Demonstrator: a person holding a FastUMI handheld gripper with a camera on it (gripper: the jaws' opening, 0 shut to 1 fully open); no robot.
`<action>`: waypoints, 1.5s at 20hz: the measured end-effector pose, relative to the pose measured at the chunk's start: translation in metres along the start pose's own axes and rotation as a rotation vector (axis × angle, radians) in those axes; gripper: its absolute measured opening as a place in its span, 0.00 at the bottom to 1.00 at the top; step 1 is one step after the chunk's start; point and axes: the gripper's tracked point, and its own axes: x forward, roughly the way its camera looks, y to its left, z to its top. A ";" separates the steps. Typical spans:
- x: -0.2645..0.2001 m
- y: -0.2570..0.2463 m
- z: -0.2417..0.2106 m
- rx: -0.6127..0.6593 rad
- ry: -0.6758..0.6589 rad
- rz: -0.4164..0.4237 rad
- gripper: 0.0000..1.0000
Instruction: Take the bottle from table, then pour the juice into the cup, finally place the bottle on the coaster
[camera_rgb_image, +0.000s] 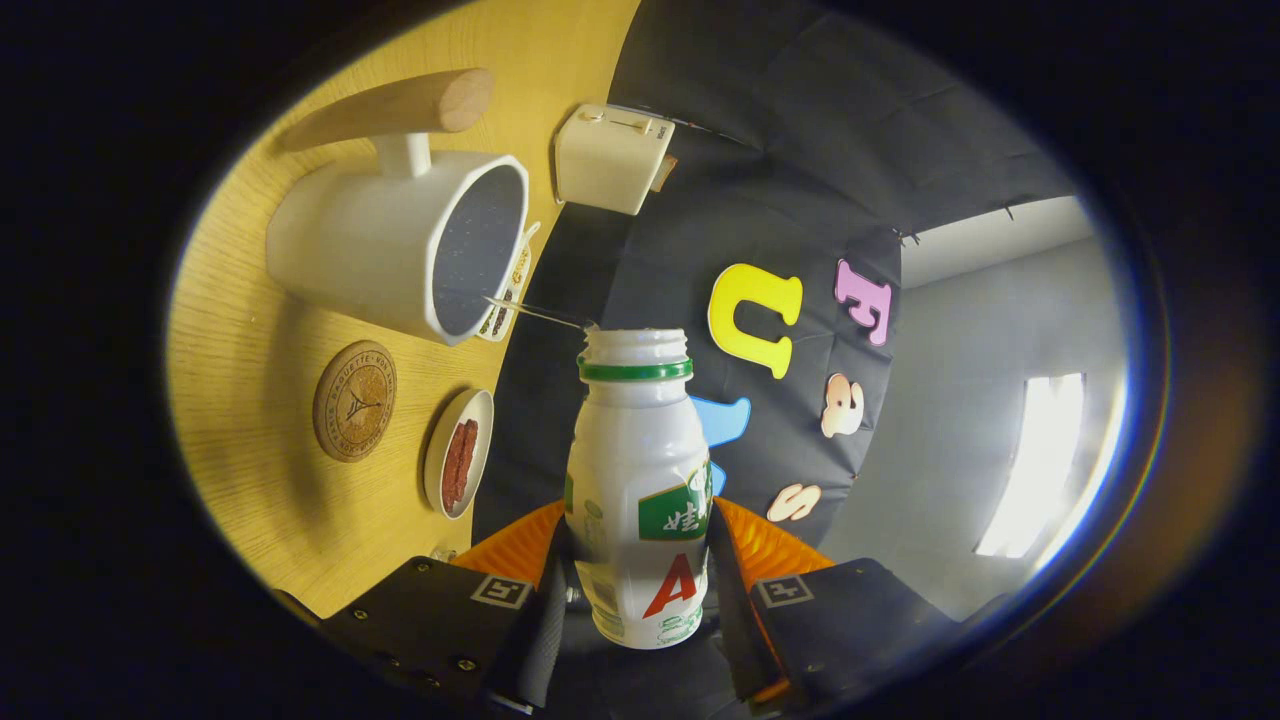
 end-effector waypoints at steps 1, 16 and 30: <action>0.000 0.000 0.001 -0.005 -0.002 -0.001 0.66; -0.003 -0.004 0.005 -0.100 -0.043 -0.024 0.66; -0.005 -0.015 0.021 -0.263 -0.127 -0.091 0.66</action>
